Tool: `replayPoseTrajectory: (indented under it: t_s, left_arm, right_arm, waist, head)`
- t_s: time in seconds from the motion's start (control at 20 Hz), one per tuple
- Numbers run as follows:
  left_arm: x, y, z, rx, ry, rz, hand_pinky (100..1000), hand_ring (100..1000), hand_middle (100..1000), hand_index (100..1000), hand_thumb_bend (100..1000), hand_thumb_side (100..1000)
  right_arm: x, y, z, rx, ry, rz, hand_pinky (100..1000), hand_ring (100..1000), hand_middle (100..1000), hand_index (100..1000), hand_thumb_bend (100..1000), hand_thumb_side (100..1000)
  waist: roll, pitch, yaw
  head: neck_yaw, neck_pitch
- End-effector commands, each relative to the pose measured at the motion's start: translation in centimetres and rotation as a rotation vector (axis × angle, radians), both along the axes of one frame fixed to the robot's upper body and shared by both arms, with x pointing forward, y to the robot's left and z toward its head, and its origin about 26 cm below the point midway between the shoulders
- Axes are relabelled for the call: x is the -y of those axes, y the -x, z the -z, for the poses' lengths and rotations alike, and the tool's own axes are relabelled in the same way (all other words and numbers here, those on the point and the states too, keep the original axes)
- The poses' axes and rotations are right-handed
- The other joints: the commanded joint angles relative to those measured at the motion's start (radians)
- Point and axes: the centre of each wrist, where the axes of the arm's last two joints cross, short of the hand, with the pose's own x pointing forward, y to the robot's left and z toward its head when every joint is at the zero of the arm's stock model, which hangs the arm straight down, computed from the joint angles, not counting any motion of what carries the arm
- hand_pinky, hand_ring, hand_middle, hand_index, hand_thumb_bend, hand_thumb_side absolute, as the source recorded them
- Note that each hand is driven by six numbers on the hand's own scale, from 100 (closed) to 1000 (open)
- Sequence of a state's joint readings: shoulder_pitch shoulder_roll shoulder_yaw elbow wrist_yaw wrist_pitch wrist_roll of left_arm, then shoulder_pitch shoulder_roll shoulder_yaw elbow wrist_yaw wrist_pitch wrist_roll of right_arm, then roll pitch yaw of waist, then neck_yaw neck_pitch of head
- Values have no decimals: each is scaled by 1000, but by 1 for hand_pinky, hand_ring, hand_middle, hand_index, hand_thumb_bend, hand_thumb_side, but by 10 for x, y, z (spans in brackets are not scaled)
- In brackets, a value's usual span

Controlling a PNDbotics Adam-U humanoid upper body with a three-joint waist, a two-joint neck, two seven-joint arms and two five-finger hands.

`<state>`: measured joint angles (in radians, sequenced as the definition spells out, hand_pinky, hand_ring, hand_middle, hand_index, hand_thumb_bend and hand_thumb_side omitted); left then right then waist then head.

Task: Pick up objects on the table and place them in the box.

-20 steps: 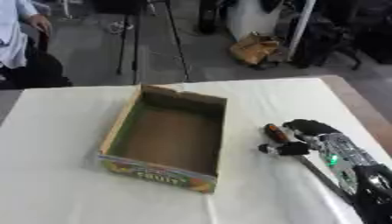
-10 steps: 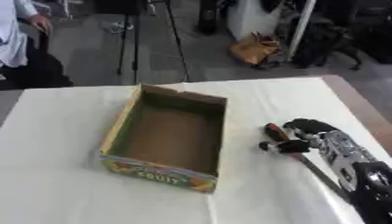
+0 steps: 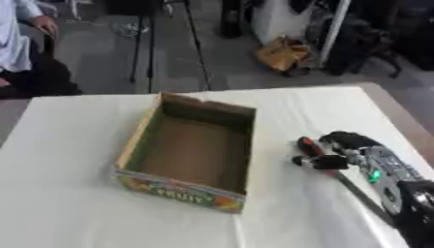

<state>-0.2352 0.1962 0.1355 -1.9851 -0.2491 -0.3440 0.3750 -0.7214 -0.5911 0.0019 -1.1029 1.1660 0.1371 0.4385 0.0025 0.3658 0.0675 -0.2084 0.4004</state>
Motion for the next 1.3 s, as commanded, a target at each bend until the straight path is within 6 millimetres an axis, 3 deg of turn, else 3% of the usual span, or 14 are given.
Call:
replayPoseTrajectory:
  t_s: [0.05,0.2,0.5,1.3]
  left_arm:
    - [1,1,-6,22,-8,8,709,928,942,749,100,1000]
    - [1,1,-6,22,-7,9,709,929,942,749,100,1000]
    - [1,1,-6,20,-7,9,705,929,943,748,100,1000]
    - [0,2,-6,18,-8,10,703,930,944,748,100,1000]
  right_arm:
    - [13,3,-15,37,48,28,1000,950,897,943,644,892]
    - [15,4,-13,38,66,33,1000,948,896,943,639,887]
    - [19,4,-13,66,82,40,931,885,811,872,585,841]
    - [25,6,-13,75,96,38,913,879,760,814,508,834]
  waist:
    - [0,-17,0]
    - [0,-18,-1]
    - [0,-18,-3]
    - [-3,-19,-2]
  head:
    - [-5,-9]
    - [-5,-10]
    - [-4,-8]
    - [-3,-5]
